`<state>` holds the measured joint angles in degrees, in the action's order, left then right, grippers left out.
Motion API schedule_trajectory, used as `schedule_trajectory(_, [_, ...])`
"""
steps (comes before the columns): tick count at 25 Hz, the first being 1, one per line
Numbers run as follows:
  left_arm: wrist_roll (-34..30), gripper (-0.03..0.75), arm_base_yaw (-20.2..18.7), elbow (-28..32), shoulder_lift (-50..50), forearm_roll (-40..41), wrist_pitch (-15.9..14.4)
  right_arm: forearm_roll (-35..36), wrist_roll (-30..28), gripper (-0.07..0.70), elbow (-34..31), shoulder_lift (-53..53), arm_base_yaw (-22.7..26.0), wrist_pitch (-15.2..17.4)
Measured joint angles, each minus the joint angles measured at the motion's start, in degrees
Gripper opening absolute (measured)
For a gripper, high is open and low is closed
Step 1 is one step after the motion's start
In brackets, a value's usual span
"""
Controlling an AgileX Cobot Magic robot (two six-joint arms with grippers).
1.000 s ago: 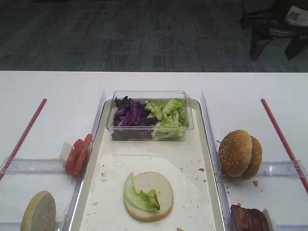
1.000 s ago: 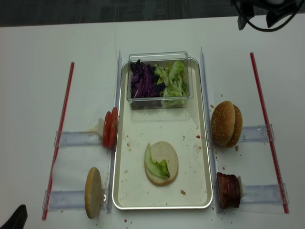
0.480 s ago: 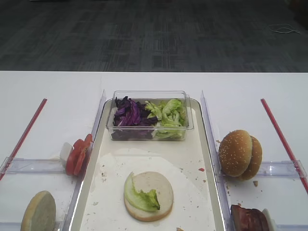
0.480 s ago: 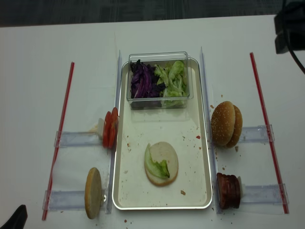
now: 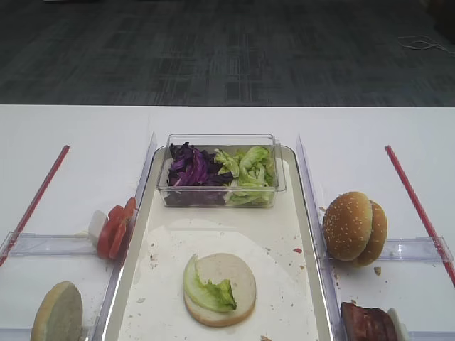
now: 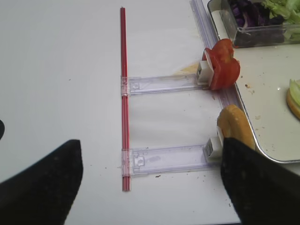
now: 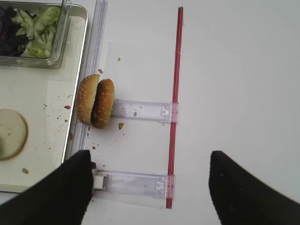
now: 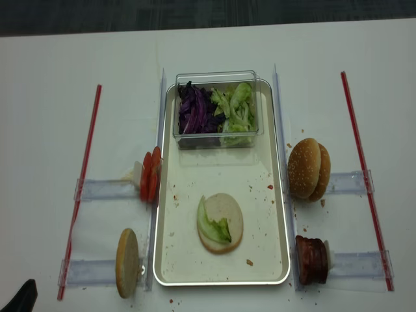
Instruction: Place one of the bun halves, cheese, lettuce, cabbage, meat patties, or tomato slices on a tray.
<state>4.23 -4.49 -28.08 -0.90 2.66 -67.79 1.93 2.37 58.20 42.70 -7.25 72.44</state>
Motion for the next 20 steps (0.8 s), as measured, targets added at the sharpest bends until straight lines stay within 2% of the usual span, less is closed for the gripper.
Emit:
schedule_trajectory(12, [0.0,0.575,0.0,0.0,0.0,0.0,0.0,-0.2,0.0,0.531,-12.5,-20.2,0.0,0.5])
schedule_trajectory(20, [0.0,0.575,0.0,0.0,0.0,0.0,0.0,-0.2,-0.4,0.531,-17.9,-32.2,0.0,0.8])
